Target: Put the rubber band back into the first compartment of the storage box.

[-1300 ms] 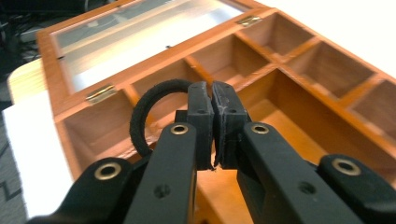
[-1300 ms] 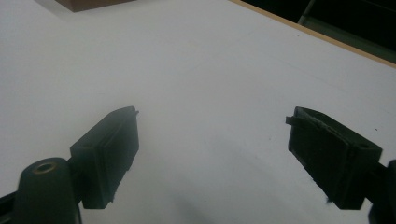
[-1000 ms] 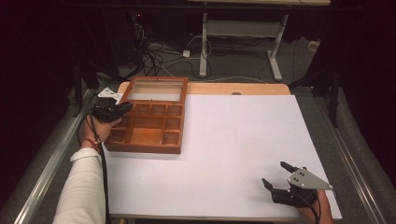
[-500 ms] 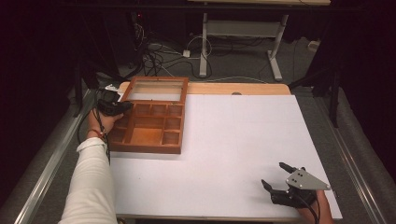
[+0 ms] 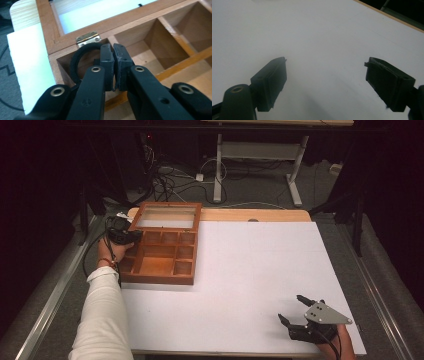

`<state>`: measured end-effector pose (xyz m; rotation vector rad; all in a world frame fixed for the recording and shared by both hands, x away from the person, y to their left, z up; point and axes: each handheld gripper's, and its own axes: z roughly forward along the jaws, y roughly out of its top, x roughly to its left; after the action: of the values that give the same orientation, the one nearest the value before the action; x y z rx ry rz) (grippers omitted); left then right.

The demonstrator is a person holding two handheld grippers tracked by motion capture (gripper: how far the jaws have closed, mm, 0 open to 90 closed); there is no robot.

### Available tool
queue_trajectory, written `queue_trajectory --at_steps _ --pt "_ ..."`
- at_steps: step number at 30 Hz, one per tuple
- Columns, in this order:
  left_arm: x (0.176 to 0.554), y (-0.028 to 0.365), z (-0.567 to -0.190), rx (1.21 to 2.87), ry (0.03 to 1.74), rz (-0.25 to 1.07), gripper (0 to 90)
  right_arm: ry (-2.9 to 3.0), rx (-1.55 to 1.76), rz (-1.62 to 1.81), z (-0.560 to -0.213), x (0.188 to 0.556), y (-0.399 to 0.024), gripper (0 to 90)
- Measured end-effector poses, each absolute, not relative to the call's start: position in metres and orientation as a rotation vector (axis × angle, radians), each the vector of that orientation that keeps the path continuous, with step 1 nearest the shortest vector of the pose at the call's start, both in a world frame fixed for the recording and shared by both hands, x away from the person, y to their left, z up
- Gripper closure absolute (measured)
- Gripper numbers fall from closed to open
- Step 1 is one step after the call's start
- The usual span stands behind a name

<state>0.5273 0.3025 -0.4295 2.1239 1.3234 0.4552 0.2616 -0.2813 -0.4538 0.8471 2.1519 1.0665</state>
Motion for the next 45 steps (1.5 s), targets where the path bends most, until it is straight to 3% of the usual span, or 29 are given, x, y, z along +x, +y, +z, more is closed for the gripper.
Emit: queue_trajectory --at_steps 4,12,14,17,18,26,45 --pt "0.529 0.300 -0.429 2.128 1.338 0.481 82.5 2.147 0.844 1.073 -0.453 0.260 -0.282 18.0" --pt "0.523 0.302 -0.423 2.093 1.377 0.571 61.9 2.156 0.834 1.071 -0.454 0.261 -0.280 18.0" --pt "0.520 0.302 -0.421 2.078 1.368 0.580 61.7 2.157 0.836 1.072 -0.454 0.262 -0.280 18.0" --pt "0.517 0.302 -0.420 2.065 1.354 0.593 50.3 2.163 0.837 1.073 -0.455 0.262 -0.280 18.0" --pt "0.513 0.298 -0.418 2.077 1.335 0.638 42.0 2.163 0.836 1.074 -0.455 0.263 -0.280 18.0" --pt "0.496 0.289 -0.410 2.054 1.237 0.689 22.2 2.164 0.838 1.074 -0.456 0.263 -0.278 18.0" --pt "0.444 0.253 -0.394 2.014 0.970 0.802 17.1 2.155 0.852 1.068 -0.455 0.263 -0.276 18.2"
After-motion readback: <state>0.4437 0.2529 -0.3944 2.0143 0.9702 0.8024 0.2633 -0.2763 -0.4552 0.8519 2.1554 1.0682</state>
